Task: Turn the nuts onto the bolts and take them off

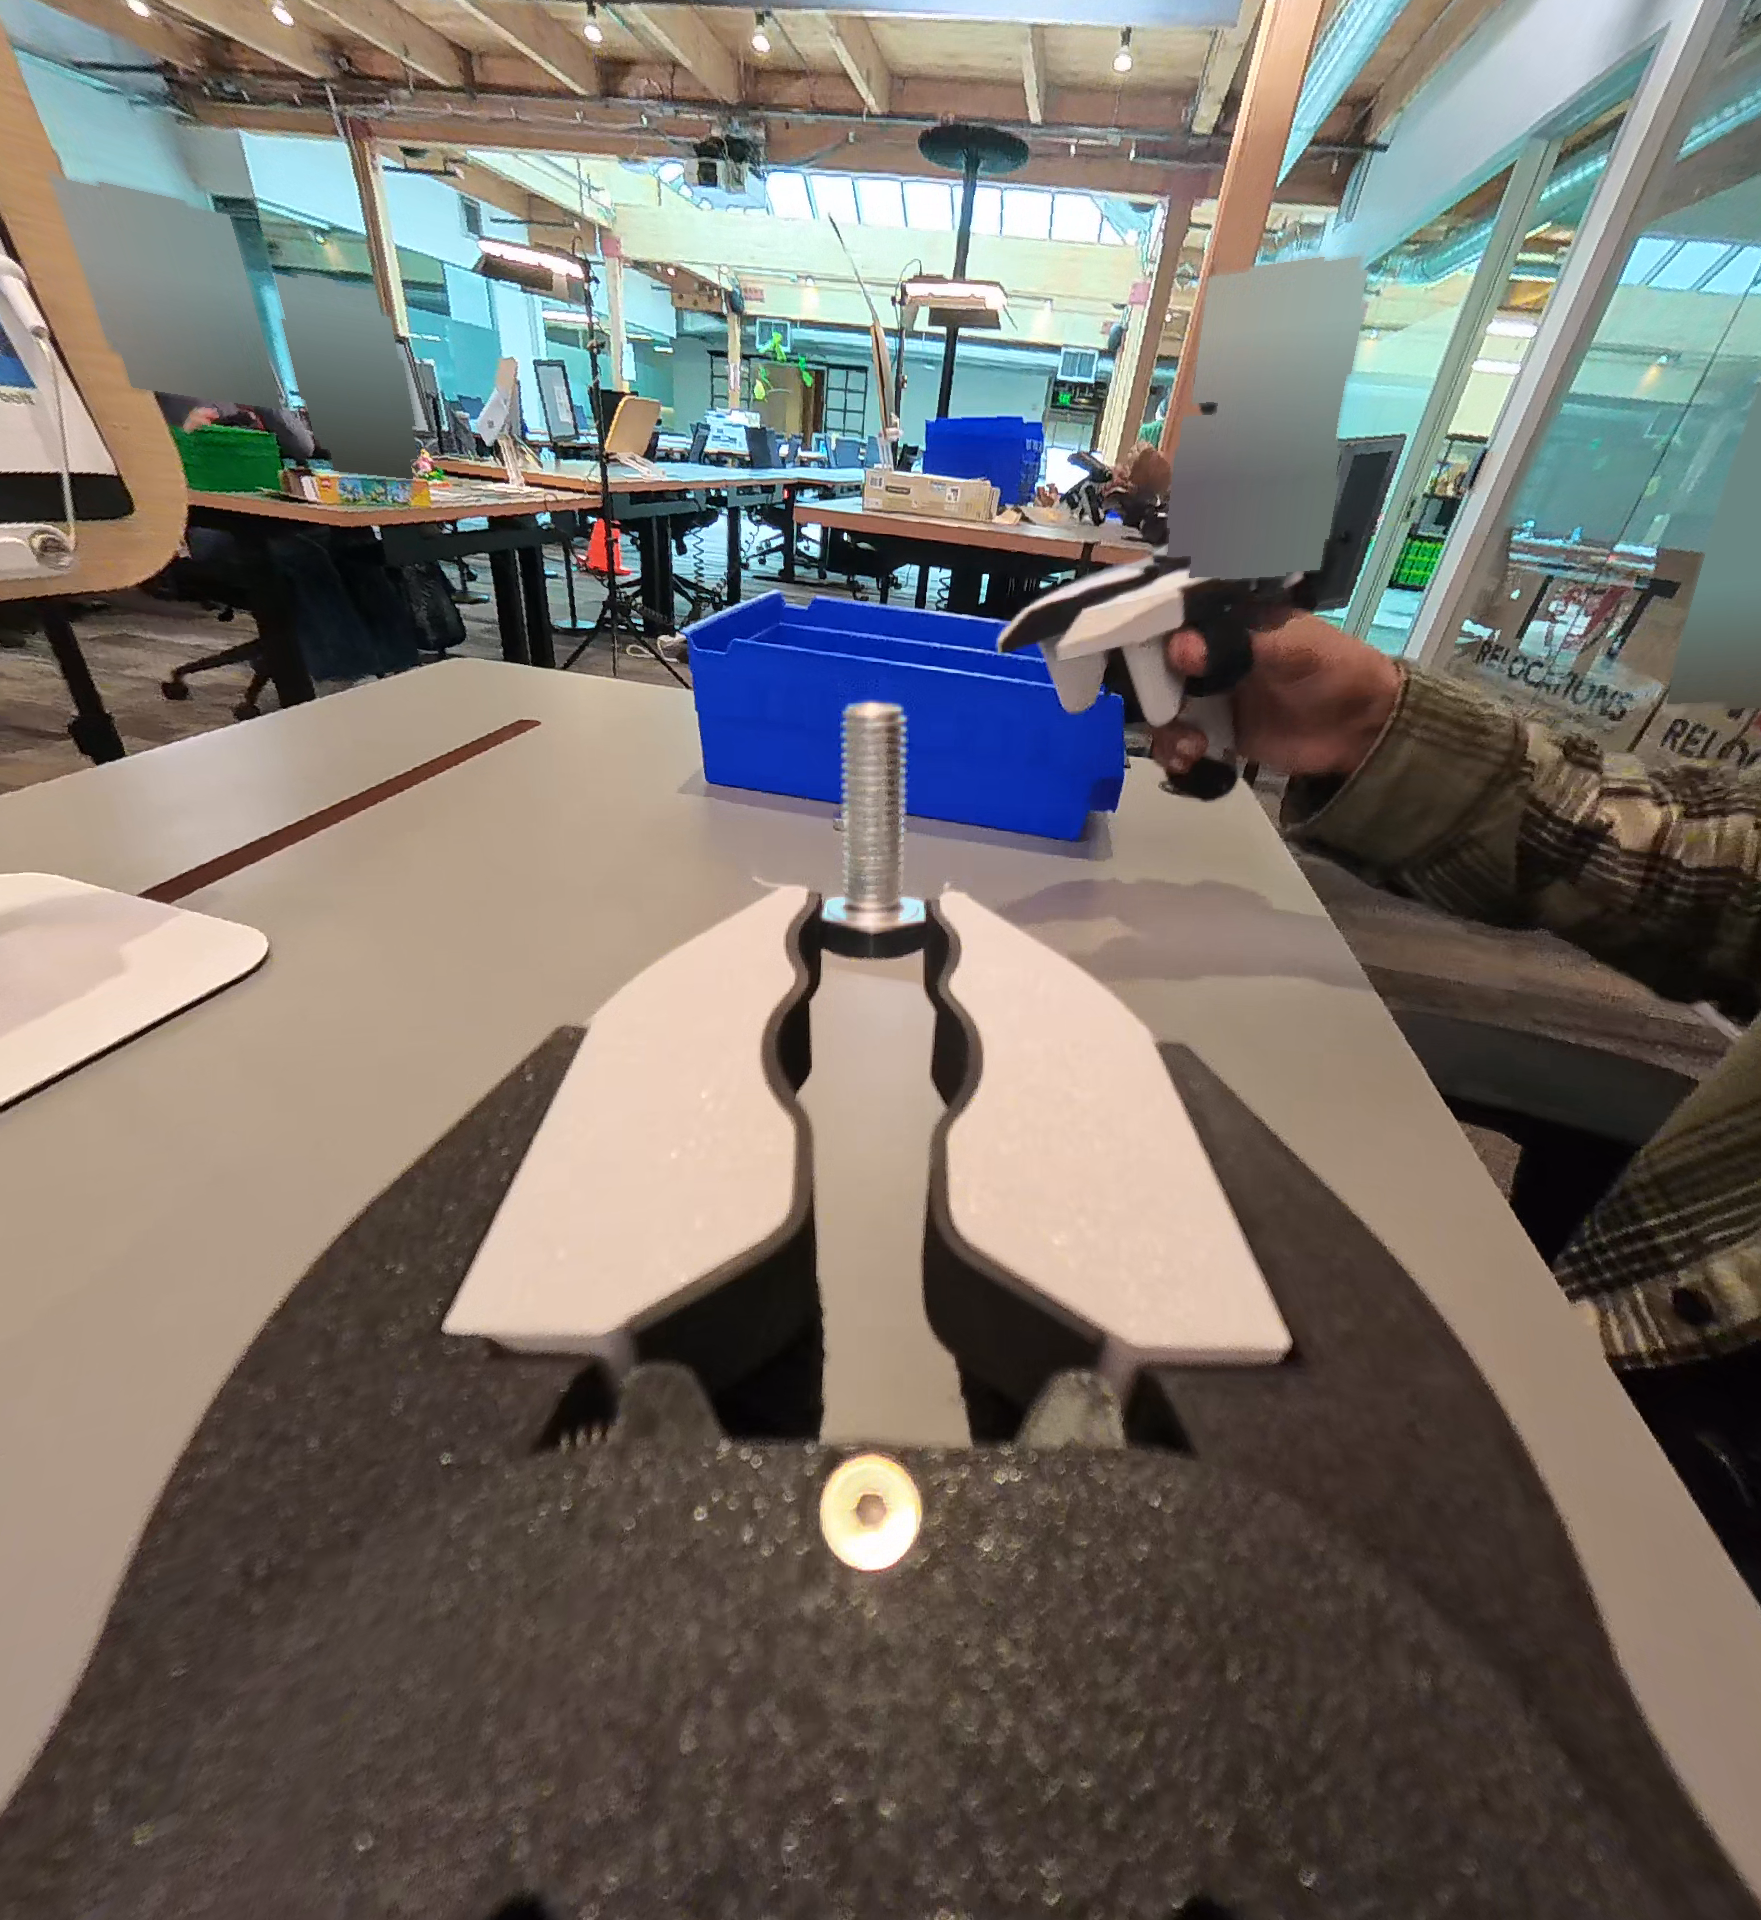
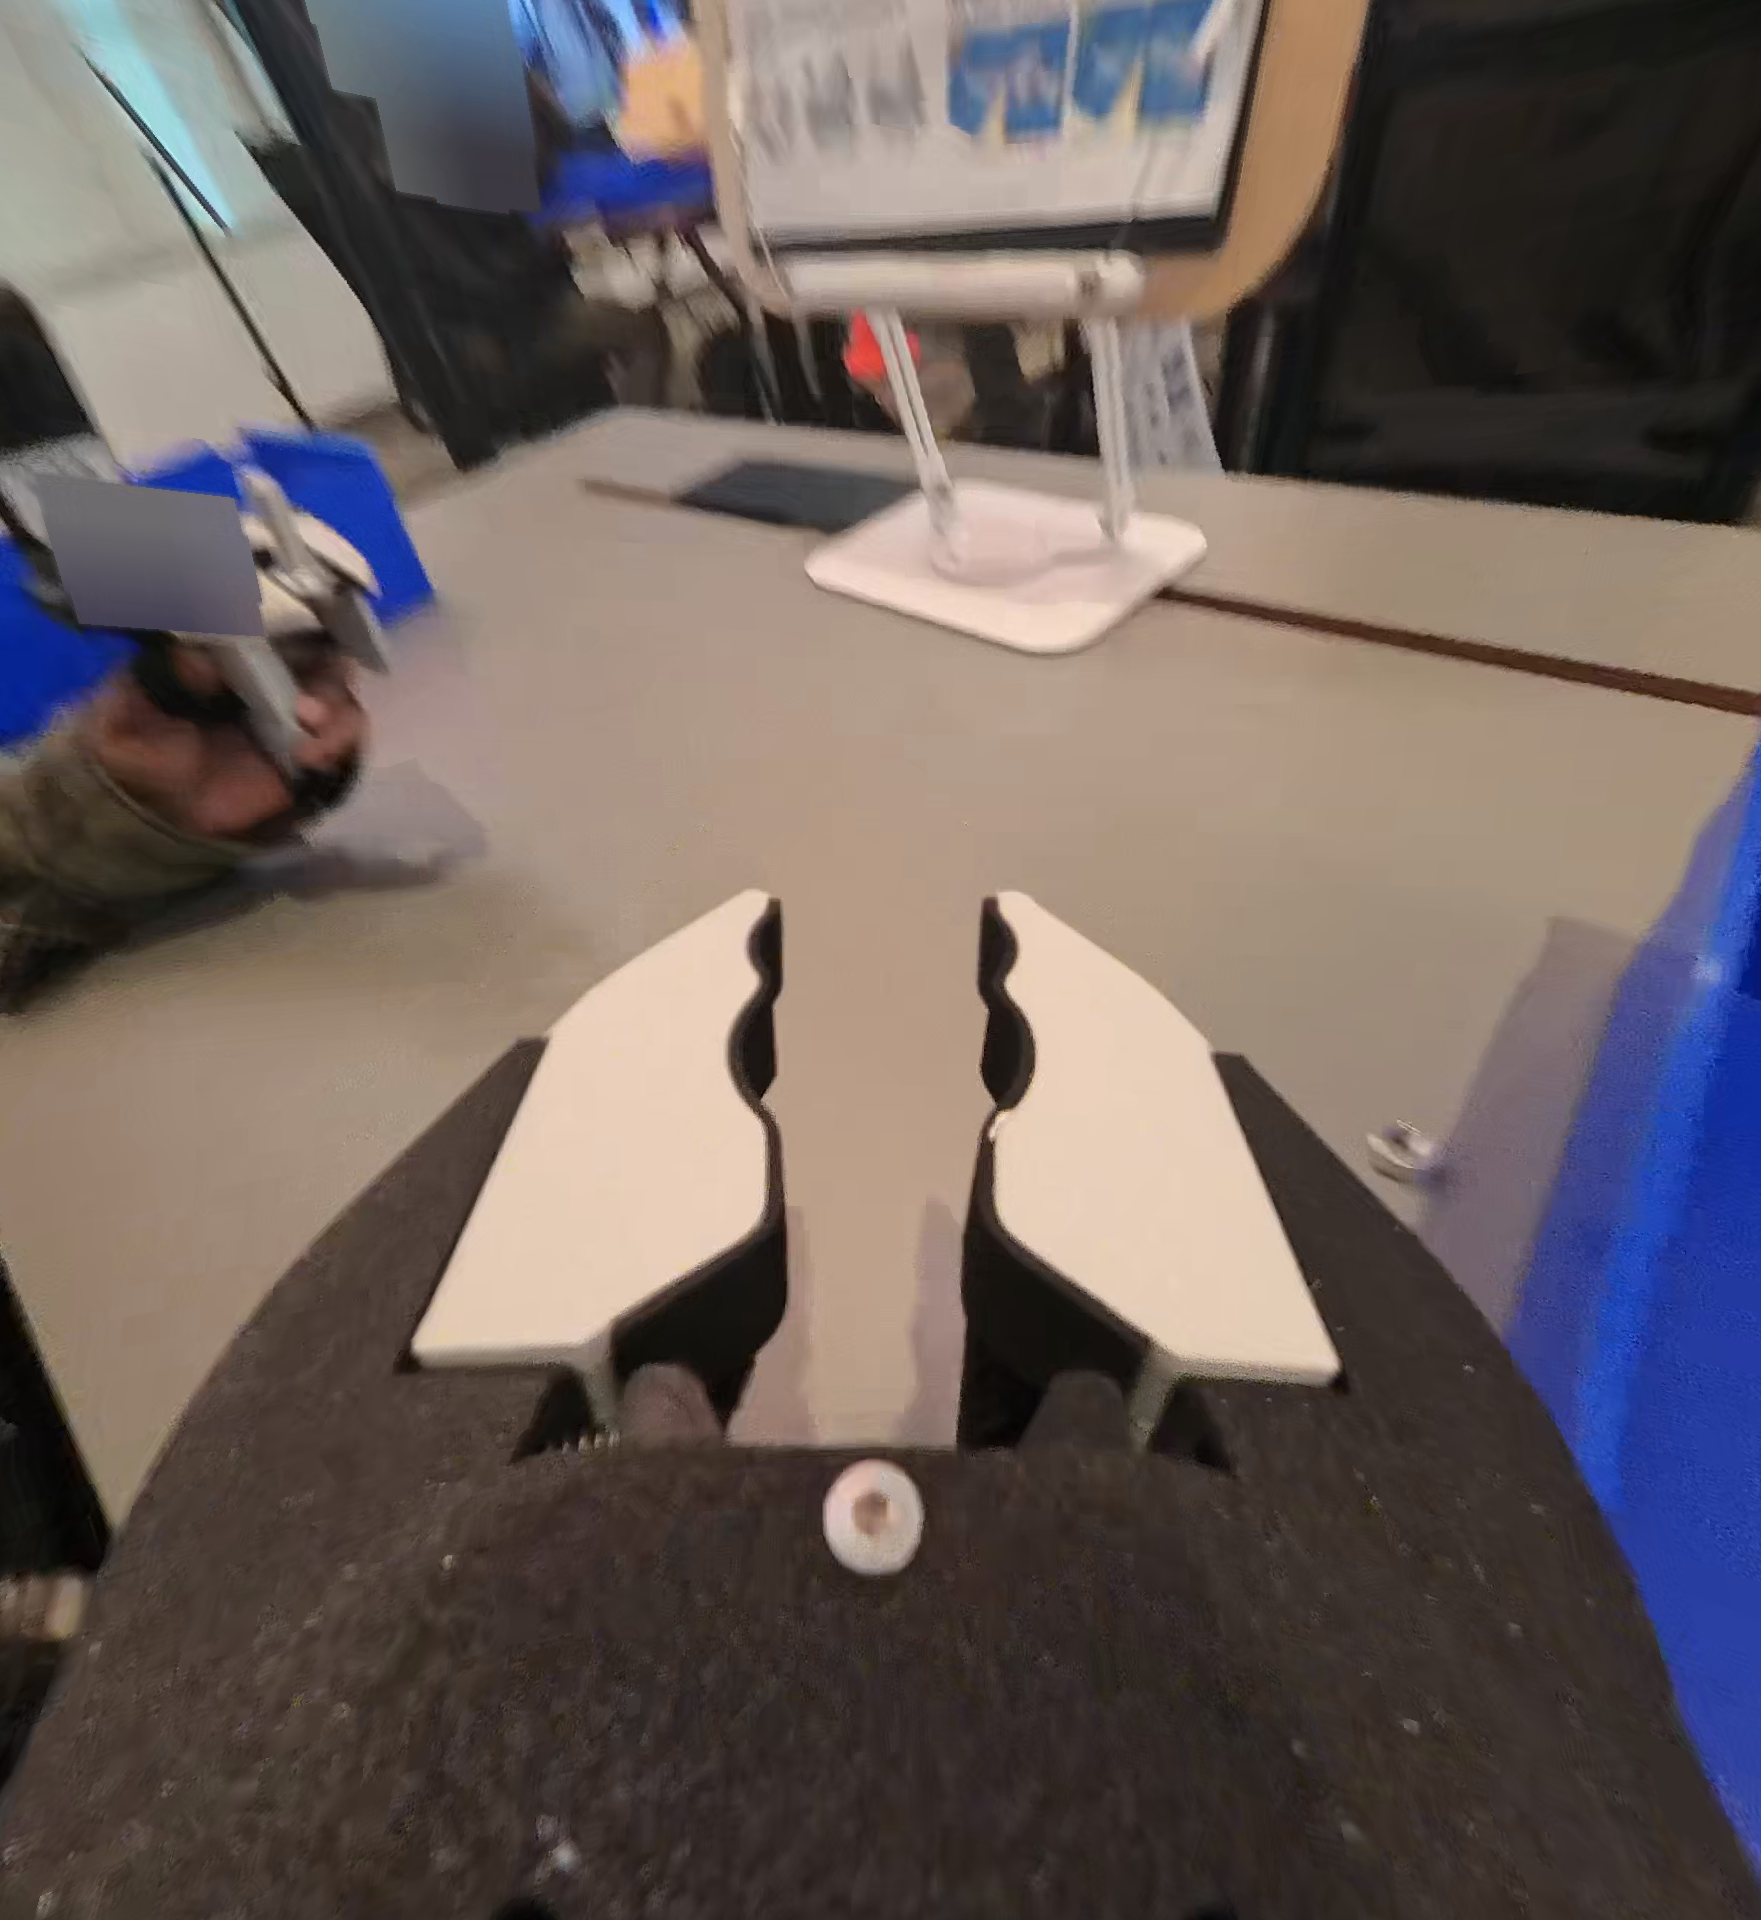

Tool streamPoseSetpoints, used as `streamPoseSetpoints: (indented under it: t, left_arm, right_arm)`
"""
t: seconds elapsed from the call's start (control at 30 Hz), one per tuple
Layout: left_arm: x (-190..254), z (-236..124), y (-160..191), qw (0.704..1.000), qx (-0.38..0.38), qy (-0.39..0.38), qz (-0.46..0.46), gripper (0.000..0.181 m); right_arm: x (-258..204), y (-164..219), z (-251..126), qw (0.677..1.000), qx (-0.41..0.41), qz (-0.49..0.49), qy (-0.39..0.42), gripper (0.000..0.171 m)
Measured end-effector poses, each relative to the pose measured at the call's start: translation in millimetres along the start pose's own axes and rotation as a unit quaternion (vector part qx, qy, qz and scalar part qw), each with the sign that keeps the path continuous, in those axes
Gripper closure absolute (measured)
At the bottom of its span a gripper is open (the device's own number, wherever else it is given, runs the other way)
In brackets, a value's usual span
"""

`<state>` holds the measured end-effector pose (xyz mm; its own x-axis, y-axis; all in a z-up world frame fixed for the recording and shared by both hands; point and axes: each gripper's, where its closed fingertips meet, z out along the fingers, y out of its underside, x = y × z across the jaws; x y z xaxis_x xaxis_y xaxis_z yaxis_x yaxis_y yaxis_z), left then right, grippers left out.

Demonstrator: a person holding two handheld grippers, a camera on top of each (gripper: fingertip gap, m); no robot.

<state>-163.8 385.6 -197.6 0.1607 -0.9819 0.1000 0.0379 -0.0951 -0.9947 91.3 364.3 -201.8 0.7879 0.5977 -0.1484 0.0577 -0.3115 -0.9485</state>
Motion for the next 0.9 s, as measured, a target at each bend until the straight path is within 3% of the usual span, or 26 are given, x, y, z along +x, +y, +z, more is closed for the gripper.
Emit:
streamPoseSetpoints:
  t: [0.13,0.27,0.37,0.53,0.77,0.9]
  left_arm:
    - [0.6,1.5,3.3,1.000,-0.008,0.003,-0.002,0.163]
    - [-1.3,-1.4,2.1,1.000,-0.006,0.004,-0.005,0.163]
    - [-3.2,-4.5,-0.1,1.000,-0.003,0.000,-0.004,0.163]
    - [-4.9,-8.2,-3.6,1.000,-0.001,-0.005,0.001,0.163]
    - [-8.7,-10.9,-4.3,1.000,0.000,-0.012,0.003,0.163]
    - [-8.3,-10.8,-4.1,1.000,-0.002,-0.012,0.005,0.163]
  right_arm:
    - [26.9,12.1,4.8,0.971,-0.182,-0.141,0.067,0.136]
    - [67.2,33.2,6.3,0.836,-0.431,-0.339,0.028,0.139]
    - [84.4,49.8,9.4,0.744,-0.547,-0.377,-0.069,0.140]
    - [101.7,70.8,32.0,0.674,-0.638,-0.345,-0.143,0.141]
    - [138.0,102.8,28.7,0.523,-0.751,-0.380,-0.136,0.141]
    - [146.5,110.2,32.3,0.502,-0.764,-0.385,-0.125,0.142]
